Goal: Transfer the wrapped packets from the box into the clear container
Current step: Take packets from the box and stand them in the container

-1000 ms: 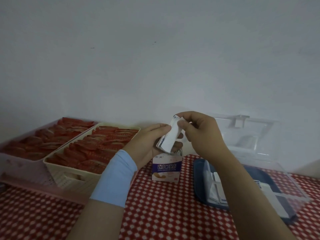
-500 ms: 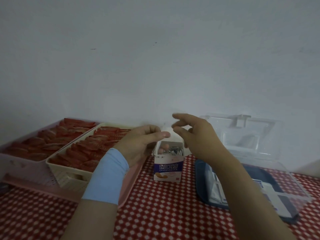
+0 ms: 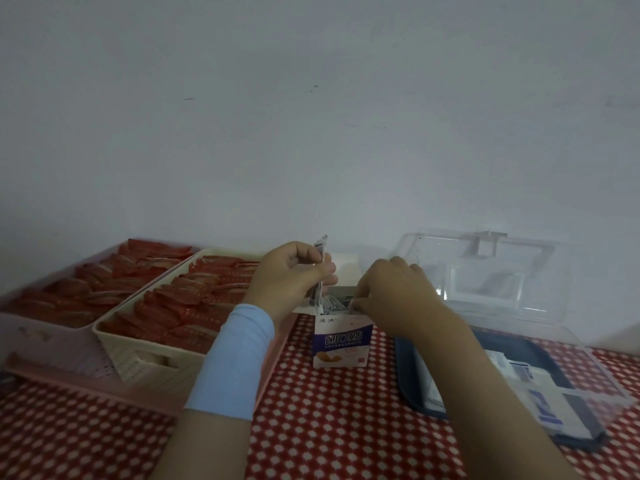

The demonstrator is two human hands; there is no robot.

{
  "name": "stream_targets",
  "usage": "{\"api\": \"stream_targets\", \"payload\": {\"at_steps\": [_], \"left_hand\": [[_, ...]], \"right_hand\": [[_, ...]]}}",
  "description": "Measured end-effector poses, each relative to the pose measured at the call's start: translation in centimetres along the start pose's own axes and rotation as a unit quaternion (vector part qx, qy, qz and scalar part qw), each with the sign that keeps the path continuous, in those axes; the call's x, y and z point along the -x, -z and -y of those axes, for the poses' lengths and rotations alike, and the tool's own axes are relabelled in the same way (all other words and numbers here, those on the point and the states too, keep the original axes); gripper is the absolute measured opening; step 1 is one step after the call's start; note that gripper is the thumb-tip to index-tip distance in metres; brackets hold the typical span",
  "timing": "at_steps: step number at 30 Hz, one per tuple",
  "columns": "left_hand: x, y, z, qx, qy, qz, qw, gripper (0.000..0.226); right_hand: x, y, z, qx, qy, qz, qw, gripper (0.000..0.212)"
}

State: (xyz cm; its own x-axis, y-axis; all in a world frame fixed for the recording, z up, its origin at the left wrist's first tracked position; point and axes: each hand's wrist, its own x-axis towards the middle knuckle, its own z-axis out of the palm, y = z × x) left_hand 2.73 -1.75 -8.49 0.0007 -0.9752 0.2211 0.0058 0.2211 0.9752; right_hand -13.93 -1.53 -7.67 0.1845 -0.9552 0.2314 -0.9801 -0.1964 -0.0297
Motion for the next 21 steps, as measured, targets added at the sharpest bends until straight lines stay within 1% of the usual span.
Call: {"api": "stream_targets", "payload": {"at_steps": [2,4,6,8,10,12,13,16,19,21], "left_hand": [[-0.1,0.1,0.1,-0.017,-0.012,-0.007,1.000,0.015],[-0.1,0.2,0.3,-0.026,-0.022,-0.014,0.999,0.016],[-0.2,0.3,0.4,-0.038,-0.038,-0.029,0.998,0.017],[-0.4,0.5,0.3,-0.043,-0.047,-0.042,0.997,0.018],[-0.4,0.6,0.1,0.017,-0.028,-0.041,0.999,0.017],[-0.2,0.6,-0.3,0.096,-0.004,-0.013,0.995,0.015],[-0.1,0.6,-0.6,0.107,-0.003,0.002,0.994,0.014],[0.2,0.6,-1.1,0.097,-0.004,0.048,0.994,0.018],[0.3,0.1,-0.6,0.049,0.020,0.110,0.993,0.021],[0.3,-0.3,0.1,0.070,0.042,0.149,0.985,0.020]], "right_hand": [[-0.1,0.2,-0.2,-0.027,-0.002,-0.038,0.999,0.020],[-0.2,0.7,-0.7,-0.095,-0.004,-0.075,0.993,0.017],[0.0,1.2,-1.2,-0.214,0.000,-0.082,0.973,0.013],[0.5,1.9,-1.6,-0.289,0.006,-0.095,0.953,0.010],[0.8,2.5,-2.1,-0.339,0.013,-0.125,0.932,0.011],[1.0,3.1,-2.4,-0.399,0.028,-0.135,0.907,0.016],[1.1,3.3,-2.4,-0.419,0.038,-0.130,0.898,0.019],[1.2,3.4,-2.1,-0.444,0.063,-0.103,0.888,0.023],[1.1,2.7,-1.3,-0.460,0.065,-0.110,0.879,0.022],[1.0,2.3,-0.8,-0.485,0.063,-0.113,0.865,0.020]]}}
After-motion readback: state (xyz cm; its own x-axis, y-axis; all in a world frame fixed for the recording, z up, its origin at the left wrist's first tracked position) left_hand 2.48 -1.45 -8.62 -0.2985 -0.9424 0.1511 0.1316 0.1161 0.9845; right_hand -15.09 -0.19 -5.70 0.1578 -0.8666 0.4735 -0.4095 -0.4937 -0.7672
